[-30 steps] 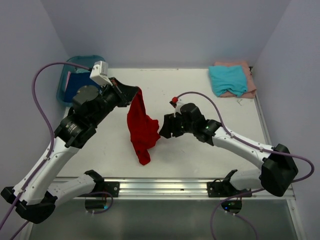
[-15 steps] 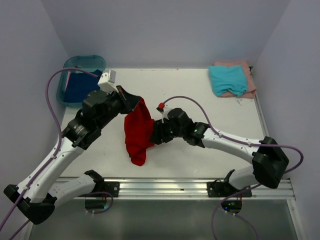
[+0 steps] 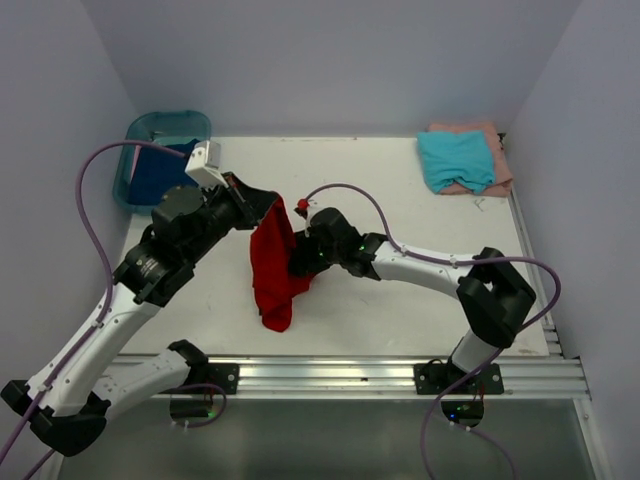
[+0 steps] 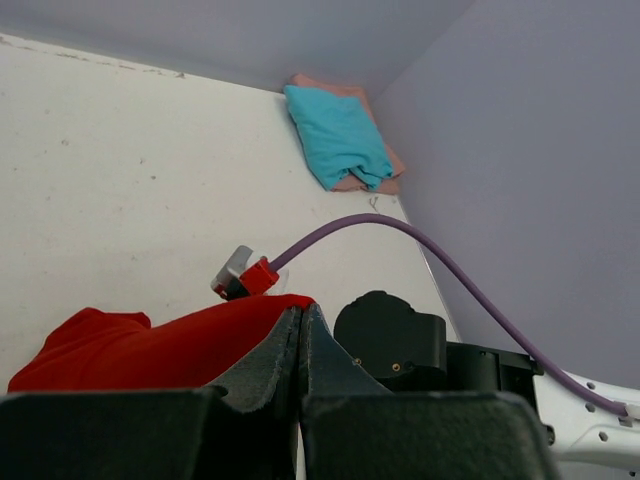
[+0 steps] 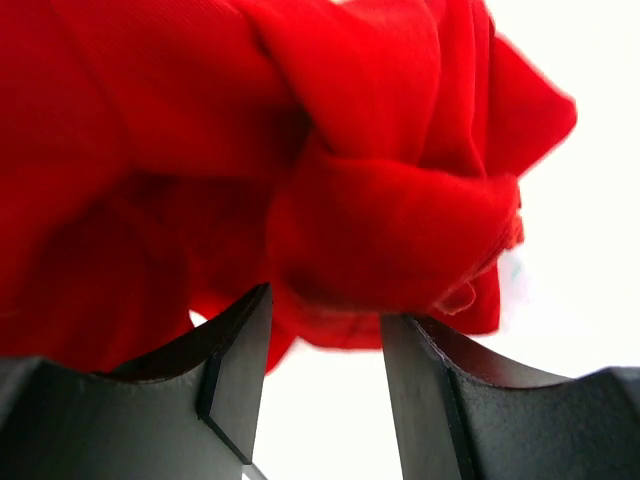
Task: Fold and stack the t-shirts
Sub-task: Flatten out the tshirt
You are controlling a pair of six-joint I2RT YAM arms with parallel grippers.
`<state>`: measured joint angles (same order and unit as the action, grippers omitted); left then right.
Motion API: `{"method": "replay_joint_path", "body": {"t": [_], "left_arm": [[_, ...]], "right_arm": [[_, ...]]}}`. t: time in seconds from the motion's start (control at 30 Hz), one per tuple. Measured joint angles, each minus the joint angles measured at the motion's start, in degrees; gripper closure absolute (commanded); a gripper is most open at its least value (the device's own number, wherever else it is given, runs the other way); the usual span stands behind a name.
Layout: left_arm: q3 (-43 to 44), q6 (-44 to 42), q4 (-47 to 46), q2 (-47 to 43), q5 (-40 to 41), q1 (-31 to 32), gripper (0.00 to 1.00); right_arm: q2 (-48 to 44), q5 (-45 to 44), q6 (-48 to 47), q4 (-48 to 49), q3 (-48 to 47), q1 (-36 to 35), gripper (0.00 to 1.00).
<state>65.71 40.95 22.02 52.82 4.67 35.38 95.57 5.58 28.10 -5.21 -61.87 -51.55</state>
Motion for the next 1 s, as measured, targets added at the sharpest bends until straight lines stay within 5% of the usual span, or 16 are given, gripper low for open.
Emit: {"method": "replay_joint_path", "body": {"t": [0.5, 0.63, 0.83, 1.0], "left_arm": [[-1.84, 0.44, 0.07, -1.33, -0.46, 0.0, 1.0], [-1.97, 0.46, 0.07, -1.38, -0.68, 0.0, 1.0], [-3.06, 0.63, -0.04, -1.51, -1.25, 0.0, 1.0], [-3.28, 0.66, -0.04, -1.36, -1.46, 0.0, 1.0]], "right_arm": [[2.03, -4.68, -2.86, -0.9, -3.76, 0.0, 0.59], [2.05, -6.43, -3.28, -1.66, -3.76, 0.0, 0.66], [0.81, -9.33, -4.2, -3.37, -3.76, 0.0, 1.0], [-0.87, -10.69, -4.79, -4.48, -3.76, 0.0, 1.0]]}}
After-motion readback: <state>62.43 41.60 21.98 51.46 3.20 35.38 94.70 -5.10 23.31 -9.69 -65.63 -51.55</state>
